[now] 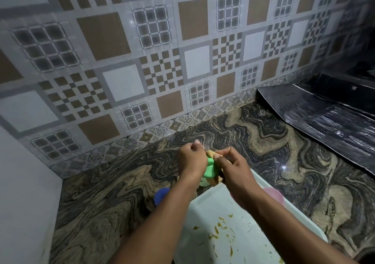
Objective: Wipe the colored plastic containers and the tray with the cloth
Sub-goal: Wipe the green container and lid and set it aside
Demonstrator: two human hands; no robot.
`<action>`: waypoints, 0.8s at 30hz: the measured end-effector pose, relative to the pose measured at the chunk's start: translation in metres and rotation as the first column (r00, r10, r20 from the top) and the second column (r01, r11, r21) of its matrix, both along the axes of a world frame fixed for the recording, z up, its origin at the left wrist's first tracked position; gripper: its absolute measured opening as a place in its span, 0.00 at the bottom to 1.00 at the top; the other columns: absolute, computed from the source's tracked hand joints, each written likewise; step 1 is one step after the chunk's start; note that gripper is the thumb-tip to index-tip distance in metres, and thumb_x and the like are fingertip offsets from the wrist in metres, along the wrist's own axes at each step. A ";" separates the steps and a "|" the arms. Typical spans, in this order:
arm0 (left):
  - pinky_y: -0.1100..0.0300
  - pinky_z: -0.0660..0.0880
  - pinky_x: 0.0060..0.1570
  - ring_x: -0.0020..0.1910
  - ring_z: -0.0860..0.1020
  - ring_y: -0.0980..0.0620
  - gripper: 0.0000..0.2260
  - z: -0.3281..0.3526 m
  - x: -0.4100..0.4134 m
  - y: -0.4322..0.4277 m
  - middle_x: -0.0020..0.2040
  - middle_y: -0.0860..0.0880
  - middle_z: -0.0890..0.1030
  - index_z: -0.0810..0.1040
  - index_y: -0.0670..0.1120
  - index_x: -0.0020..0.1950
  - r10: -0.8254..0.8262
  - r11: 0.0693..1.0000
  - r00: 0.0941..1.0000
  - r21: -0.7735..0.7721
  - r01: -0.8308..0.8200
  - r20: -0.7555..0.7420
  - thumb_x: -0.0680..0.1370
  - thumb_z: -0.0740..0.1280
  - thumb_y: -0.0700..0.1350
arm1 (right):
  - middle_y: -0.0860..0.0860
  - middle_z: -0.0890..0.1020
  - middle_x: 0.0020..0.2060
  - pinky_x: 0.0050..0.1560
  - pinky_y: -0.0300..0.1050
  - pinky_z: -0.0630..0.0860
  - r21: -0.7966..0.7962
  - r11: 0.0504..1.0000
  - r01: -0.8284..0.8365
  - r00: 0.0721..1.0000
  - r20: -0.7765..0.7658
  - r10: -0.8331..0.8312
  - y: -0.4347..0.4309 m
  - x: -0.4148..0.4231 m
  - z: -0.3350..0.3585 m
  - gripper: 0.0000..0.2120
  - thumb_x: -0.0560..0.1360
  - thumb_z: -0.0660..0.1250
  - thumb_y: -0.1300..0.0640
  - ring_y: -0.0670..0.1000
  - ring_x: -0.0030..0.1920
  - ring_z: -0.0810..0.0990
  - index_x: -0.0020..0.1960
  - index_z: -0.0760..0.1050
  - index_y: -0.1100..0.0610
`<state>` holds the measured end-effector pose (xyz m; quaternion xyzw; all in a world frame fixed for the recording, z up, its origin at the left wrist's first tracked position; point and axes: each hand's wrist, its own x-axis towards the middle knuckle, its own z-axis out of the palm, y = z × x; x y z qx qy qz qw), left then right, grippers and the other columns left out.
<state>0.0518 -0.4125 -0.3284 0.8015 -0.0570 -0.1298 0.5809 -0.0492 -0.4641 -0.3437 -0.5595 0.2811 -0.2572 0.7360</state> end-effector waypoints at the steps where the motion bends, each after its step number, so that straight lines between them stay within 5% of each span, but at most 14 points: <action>1: 0.53 0.79 0.43 0.42 0.82 0.45 0.15 0.000 -0.002 -0.003 0.45 0.44 0.85 0.82 0.43 0.45 0.090 0.995 0.995 -0.039 -0.088 0.035 0.83 0.61 0.50 | 0.66 0.82 0.45 0.37 0.58 0.80 0.051 0.997 0.063 0.997 0.034 -0.065 0.008 0.002 -0.003 0.03 0.80 0.66 0.60 0.58 0.37 0.81 0.48 0.75 0.60; 5: 0.57 0.72 0.40 0.41 0.79 0.44 0.14 -0.012 -0.016 0.001 0.45 0.44 0.83 0.80 0.42 0.47 0.285 0.955 0.958 -0.080 -0.287 -0.038 0.83 0.60 0.49 | 0.63 0.84 0.44 0.41 0.59 0.81 0.101 0.962 0.255 0.966 0.016 -0.258 0.035 0.001 -0.021 0.04 0.78 0.70 0.57 0.57 0.40 0.81 0.48 0.77 0.57; 9: 0.51 0.79 0.41 0.38 0.82 0.45 0.21 -0.024 -0.003 0.014 0.42 0.40 0.85 0.81 0.44 0.41 -0.177 0.984 0.917 -0.094 0.153 -0.359 0.81 0.62 0.59 | 0.62 0.83 0.39 0.30 0.47 0.74 0.040 0.999 0.004 0.997 -0.072 -0.001 0.007 -0.007 -0.003 0.03 0.79 0.66 0.62 0.56 0.34 0.79 0.46 0.74 0.60; 11: 0.49 0.81 0.47 0.43 0.84 0.43 0.20 -0.017 0.007 0.015 0.44 0.40 0.86 0.82 0.43 0.43 -0.279 0.959 0.899 -0.056 0.277 -0.338 0.82 0.62 0.57 | 0.59 0.82 0.38 0.29 0.46 0.75 0.045 0.982 -0.182 0.976 -0.111 0.186 -0.009 -0.009 0.010 0.02 0.80 0.65 0.62 0.55 0.34 0.80 0.48 0.75 0.61; 14: 0.50 0.81 0.50 0.45 0.83 0.43 0.15 -0.001 0.000 0.005 0.42 0.47 0.83 0.80 0.45 0.40 -0.059 0.996 0.991 -0.070 0.051 -0.119 0.84 0.61 0.47 | 0.60 0.83 0.41 0.33 0.48 0.77 -0.010 0.994 -0.107 0.992 -0.068 0.106 -0.006 -0.003 0.013 0.02 0.80 0.66 0.62 0.53 0.37 0.81 0.48 0.76 0.60; 18: 0.57 0.72 0.43 0.44 0.79 0.46 0.13 0.002 -0.019 -0.002 0.46 0.47 0.81 0.80 0.41 0.50 0.316 0.937 0.948 -0.143 -0.318 -0.041 0.85 0.57 0.43 | 0.56 0.84 0.42 0.38 0.46 0.79 -0.116 0.968 0.221 0.975 0.026 -0.219 0.029 0.000 -0.011 0.02 0.80 0.67 0.60 0.47 0.38 0.81 0.48 0.76 0.57; 20: 0.51 0.78 0.48 0.46 0.81 0.44 0.14 -0.014 -0.017 0.000 0.48 0.44 0.83 0.80 0.41 0.48 0.131 0.985 0.980 -0.096 -0.146 -0.149 0.83 0.59 0.47 | 0.59 0.84 0.41 0.38 0.52 0.79 -0.092 0.973 0.210 0.977 -0.014 -0.212 0.026 -0.004 -0.017 0.04 0.79 0.67 0.60 0.54 0.38 0.81 0.45 0.76 0.55; 24: 0.49 0.80 0.50 0.43 0.83 0.44 0.18 -0.015 0.006 0.011 0.44 0.41 0.85 0.82 0.43 0.43 -0.273 0.960 0.907 -0.026 0.280 -0.320 0.82 0.62 0.55 | 0.64 0.80 0.39 0.28 0.48 0.77 0.106 0.973 -0.205 0.970 -0.110 0.217 -0.017 -0.014 0.010 0.02 0.80 0.65 0.65 0.56 0.33 0.79 0.48 0.74 0.61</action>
